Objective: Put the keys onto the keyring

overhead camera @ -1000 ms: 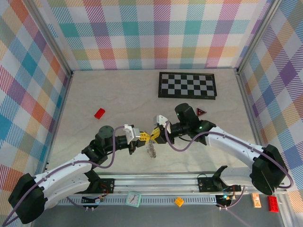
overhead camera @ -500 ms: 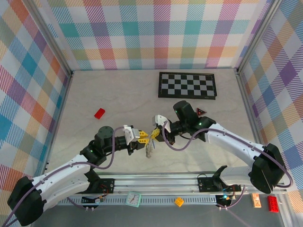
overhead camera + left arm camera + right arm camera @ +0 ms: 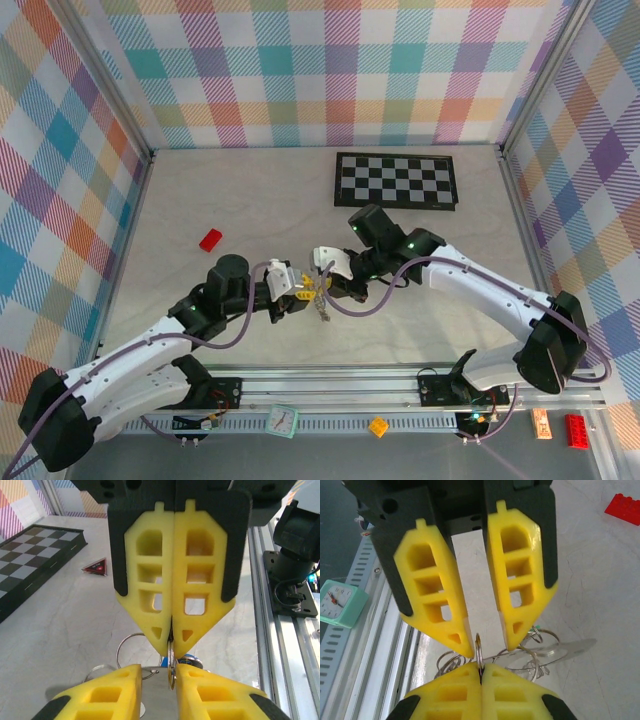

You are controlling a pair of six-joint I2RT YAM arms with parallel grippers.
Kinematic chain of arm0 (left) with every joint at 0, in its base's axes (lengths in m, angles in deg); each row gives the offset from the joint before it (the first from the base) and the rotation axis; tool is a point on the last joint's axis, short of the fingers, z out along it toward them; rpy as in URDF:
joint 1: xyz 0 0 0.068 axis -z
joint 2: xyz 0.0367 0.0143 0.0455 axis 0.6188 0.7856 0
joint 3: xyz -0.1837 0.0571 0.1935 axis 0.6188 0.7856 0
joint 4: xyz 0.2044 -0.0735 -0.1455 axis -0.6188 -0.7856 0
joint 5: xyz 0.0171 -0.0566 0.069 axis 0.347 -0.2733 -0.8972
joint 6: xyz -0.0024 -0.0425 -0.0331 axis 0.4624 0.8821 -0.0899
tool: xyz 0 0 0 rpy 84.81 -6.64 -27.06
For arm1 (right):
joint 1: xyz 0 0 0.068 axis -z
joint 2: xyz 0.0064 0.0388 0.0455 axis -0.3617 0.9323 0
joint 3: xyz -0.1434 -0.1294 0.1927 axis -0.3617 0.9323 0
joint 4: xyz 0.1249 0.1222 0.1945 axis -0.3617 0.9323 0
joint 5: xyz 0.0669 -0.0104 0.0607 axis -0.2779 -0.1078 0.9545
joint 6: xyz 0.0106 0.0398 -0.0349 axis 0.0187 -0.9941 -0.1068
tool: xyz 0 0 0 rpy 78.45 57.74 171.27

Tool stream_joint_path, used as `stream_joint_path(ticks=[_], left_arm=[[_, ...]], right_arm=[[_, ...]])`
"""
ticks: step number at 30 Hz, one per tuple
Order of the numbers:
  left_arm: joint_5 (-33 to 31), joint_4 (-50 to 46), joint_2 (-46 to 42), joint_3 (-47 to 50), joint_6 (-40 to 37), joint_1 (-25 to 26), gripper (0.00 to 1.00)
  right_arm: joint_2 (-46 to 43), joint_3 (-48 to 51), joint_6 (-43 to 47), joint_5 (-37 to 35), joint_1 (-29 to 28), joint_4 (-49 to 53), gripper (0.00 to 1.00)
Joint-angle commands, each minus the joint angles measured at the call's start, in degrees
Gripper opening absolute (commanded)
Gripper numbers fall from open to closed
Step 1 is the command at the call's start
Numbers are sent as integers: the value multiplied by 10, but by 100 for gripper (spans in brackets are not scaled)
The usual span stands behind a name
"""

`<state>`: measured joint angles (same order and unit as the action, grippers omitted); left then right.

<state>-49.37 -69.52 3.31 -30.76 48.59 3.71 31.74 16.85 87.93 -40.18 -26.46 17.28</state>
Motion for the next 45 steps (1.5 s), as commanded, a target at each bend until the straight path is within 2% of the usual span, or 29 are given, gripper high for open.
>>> stream_joint_path(ticks=[1,5,6,8,10,13,17,27,32,34,37,40,45], left_arm=[[4,-8,4,-19,-15,4,19],[4,-9,0,-20,-16,4,2],[5,-8,-2,-18,-16,4,0],[9,3,-7,-11,-11,4,0],[13,23,-14,0,-1,4,0],[21,64,-22,21,15,4,0],[33,136,-29,55,32,4,0],[44,214,-24,83,58,4,0],[46,234,-20,88,67,4,0],[39,231,-21,87,69,4,2],[20,202,-26,81,64,4,20],[4,131,-35,60,39,4,22],[-1,31,-31,20,-5,4,21]], right_arm=[[5,-25,25,6,-12,25,0],[-5,-13,11,15,-14,6,0],[-11,-4,4,19,-13,-7,2],[-29,25,-24,32,-2,-51,17],[-45,55,-63,58,17,-97,26],[-57,92,-112,90,36,-149,30],[-59,125,-153,109,36,-202,31],[-52,144,-163,124,36,-239,25],[-43,141,-160,136,36,-238,3],[-46,138,-156,137,36,-236,0],[-50,124,-131,134,36,-205,0],[-45,93,-84,111,35,-136,0],[-27,42,-14,65,24,-41,0]])
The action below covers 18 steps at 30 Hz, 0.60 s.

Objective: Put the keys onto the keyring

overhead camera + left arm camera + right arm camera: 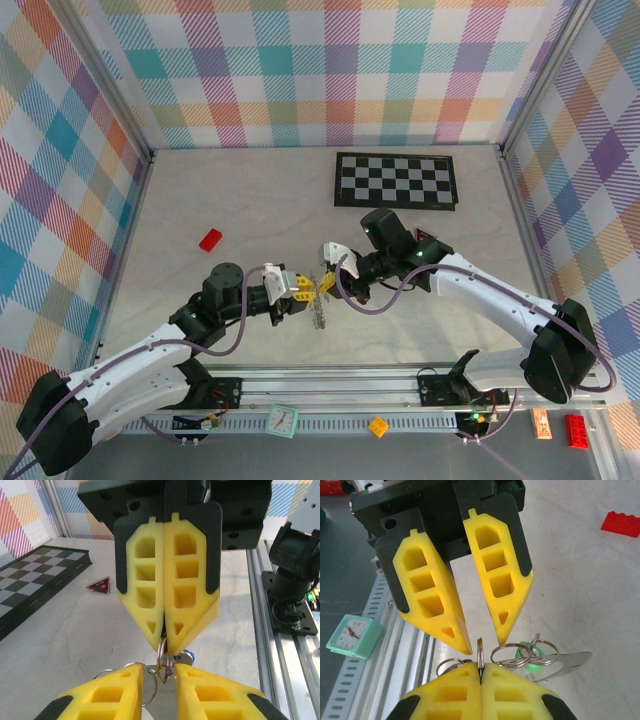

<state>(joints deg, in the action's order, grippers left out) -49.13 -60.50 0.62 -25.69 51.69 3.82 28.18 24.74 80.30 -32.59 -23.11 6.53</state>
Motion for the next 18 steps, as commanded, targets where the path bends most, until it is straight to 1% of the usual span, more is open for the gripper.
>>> stream_joint_path(ticks=[1,9,14,16,18], left_arm=[[-3,-71,0,-38,-41,3,20],[9,-83,27,-66,-51,3,14],[14,-108,36,-78,-63,2,0],[14,-107,32,-76,-62,3,0],[13,-100,27,-70,-59,3,0]], right_arm=[[13,-47,71,-17,-12,80,0],[42,-102,111,-66,-46,136,0],[37,-103,101,-48,-49,121,0],[30,-94,87,-45,-47,109,0],[17,-73,67,-42,-40,88,15]])
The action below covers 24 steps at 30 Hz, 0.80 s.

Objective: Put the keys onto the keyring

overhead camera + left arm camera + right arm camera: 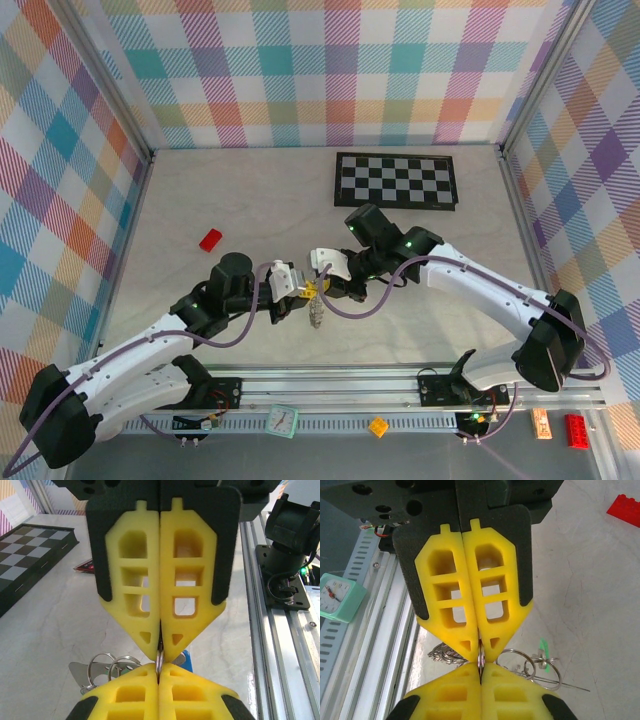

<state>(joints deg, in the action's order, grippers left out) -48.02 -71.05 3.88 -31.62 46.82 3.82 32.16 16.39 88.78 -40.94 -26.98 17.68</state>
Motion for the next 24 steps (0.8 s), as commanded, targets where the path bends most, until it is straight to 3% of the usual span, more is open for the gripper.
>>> stream_joint_path(ticks=[1,7,17,22,24], left_arm=[[2,13,-9,-6,-7,3,0],[0,70,-25,28,15,3,0],[-8,85,-30,41,19,3,0],[-29,86,-32,42,22,3,0],[-31,88,-32,43,25,3,0]], right_arm=[[-31,25,-32,45,6,-38,22],[-65,102,-115,58,29,-110,34],[-75,135,-172,76,29,-159,33],[-92,135,-195,39,30,-151,34],[-100,130,-245,3,29,-147,34]])
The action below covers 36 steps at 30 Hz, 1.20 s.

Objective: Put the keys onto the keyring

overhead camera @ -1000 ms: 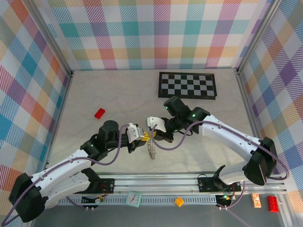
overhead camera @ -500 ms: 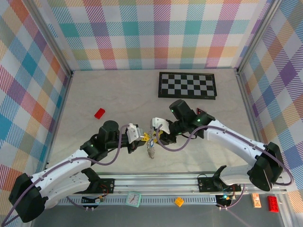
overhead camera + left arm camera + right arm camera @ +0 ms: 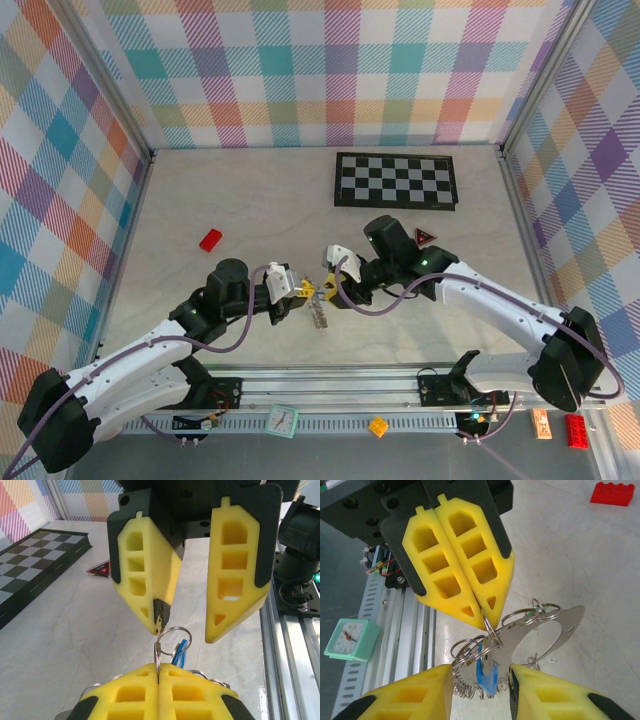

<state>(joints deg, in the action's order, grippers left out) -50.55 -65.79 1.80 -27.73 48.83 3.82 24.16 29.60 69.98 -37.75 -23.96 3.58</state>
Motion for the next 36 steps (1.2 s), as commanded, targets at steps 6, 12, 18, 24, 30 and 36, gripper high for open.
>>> stream_joint_path(ticks=[6,12,18,24,30,36], left_arm=[[-17,47,-12,9,13,4,0],[-26,51,-11,10,18,5,0],[-27,52,-5,8,20,7,0],[-29,54,-3,6,20,9,0],[-27,55,2,4,17,9,0],[-28,57,2,6,17,9,0]], right_arm=[[-18,-39,-334,-81,-1,28,31],[10,-82,-493,-62,-3,91,30],[32,-112,-484,-74,-19,115,28],[60,-145,-468,-83,-35,141,26],[71,-151,-464,-98,-39,149,21],[81,-159,-458,-97,-40,159,18]])
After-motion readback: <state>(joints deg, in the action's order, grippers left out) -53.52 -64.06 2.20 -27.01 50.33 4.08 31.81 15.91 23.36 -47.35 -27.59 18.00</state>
